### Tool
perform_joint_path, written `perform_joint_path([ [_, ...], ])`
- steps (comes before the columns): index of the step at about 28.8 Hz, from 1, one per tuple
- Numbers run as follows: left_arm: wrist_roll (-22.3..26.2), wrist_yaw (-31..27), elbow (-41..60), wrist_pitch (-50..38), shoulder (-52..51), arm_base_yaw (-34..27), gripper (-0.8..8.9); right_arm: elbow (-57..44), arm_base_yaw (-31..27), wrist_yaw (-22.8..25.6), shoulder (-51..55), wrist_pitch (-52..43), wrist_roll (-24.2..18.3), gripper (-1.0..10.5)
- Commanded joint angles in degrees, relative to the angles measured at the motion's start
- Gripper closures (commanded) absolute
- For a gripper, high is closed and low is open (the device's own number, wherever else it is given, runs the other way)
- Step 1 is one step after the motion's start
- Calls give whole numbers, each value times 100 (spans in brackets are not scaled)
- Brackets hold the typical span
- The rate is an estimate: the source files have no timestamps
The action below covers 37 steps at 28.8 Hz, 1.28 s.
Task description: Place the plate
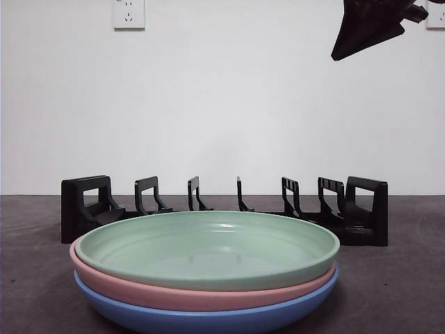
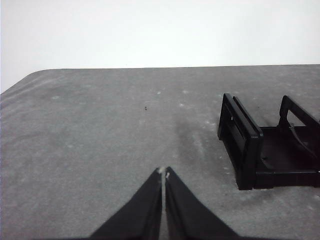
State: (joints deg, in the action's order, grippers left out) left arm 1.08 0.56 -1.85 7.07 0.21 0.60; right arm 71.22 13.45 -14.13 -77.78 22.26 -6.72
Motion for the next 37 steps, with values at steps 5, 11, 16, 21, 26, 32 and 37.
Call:
perform_joint_path([
  [5,33,33,114,-72,-2,-11,806,83,-142,1641,127,-435,-424,930],
  [11,33,33,114,-70,-2,-11,806,83,-293,1899,522,-671,-876,930],
  [16,31,33,114,-70,-2,-11,806,-284,-603,1864,1279,-87,-614,930],
  [21,33,33,114,-70,-2,-11,806,-2406,-975,1860,2892,-807,-310,930],
  [26,33,33,114,-70,-2,-11,806,-4575,-1204,1867,4750,-1458,251,930],
  [32,33,33,114,-70,-2,-11,806,-6306,-1445,1867,6494,-1453,839,930],
  [37,33,33,114,-70,-2,-11,806,-6990,-1445,1867,7305,-1504,960,930],
])
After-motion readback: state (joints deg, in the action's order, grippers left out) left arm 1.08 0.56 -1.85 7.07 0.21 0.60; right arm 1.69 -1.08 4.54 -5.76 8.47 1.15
